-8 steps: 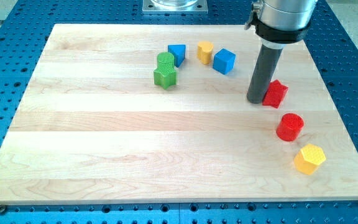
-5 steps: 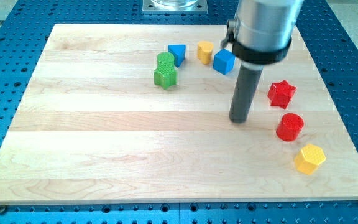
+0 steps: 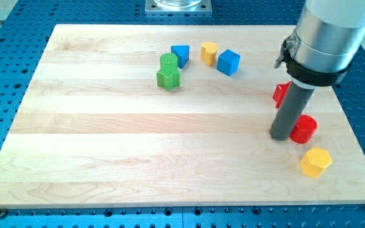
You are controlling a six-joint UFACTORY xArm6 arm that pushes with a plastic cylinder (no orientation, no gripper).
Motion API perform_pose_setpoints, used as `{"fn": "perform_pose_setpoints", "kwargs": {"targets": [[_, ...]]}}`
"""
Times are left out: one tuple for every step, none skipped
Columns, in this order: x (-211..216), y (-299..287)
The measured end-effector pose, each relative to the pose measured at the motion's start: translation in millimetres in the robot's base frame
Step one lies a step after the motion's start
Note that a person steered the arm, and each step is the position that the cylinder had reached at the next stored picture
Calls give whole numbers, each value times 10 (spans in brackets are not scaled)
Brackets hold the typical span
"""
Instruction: Slightly push the red blocks towards the right side of the board
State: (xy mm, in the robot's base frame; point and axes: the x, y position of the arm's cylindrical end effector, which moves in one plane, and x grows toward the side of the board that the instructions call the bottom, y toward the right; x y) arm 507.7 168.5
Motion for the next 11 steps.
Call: {"fn": "perform_pose_setpoints", "kwargs": {"targets": [[-321, -372], [-811, -370], [-1028, -370], [-1174, -320], [-987, -160], [-899, -7], [-899, 146], [-899, 150], [-946, -306], [-978, -1285], [-1302, -1353]]}}
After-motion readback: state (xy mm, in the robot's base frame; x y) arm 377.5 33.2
